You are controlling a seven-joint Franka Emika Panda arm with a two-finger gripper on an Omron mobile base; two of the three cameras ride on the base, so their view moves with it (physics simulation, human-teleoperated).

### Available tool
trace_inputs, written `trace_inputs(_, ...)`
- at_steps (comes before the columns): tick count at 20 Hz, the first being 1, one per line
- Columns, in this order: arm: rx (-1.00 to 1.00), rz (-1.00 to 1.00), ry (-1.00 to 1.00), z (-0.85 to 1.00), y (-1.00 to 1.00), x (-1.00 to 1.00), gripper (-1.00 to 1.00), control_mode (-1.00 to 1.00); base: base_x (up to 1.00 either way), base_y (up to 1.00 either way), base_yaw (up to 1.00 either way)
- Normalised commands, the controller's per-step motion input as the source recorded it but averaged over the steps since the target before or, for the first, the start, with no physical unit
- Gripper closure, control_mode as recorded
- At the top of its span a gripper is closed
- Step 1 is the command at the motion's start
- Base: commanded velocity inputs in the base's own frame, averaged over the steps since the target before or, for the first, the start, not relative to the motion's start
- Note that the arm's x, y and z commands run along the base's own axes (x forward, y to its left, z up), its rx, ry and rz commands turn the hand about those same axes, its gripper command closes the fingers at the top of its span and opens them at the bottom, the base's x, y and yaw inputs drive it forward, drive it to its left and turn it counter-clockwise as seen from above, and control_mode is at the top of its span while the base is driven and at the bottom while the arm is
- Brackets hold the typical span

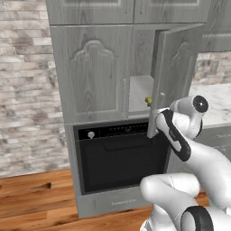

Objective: Open the cabinet. Pick the sponge and place it next to the sink. Then close the cabinet.

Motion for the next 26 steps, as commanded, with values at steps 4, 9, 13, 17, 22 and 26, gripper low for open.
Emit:
trace_inputs(4,0.0,0.0,0.0,0.59,-0.89,-0.49,1.0,-1.0,0.0,0.0,0.0)
trace_inputs(9,0.0,0.0,0.0,0.54,-0.81,-0.45,1.0,-1.0,0.0,0.0,0.0)
trace_inputs(13,0.0,0.0,0.0,0.03,-0.1,-0.03,-1.0,-1.0,0.0,0.0,0.0)
trace_inputs(17,0.0,0.0,0.0,0.0,0.0,-0.03,-1.0,-1.0,0.0,0.0,0.0)
trace_inputs(22,0.0,0.0,-0.16,0.01,0.0,-0.51,-1.0,-1.0,0.0,0.0,0.0)
trace_inputs(26,0.0,0.0,-0.23,0.24,0.02,-0.92,-1.0,-1.0,0.0,0.0,0.0)
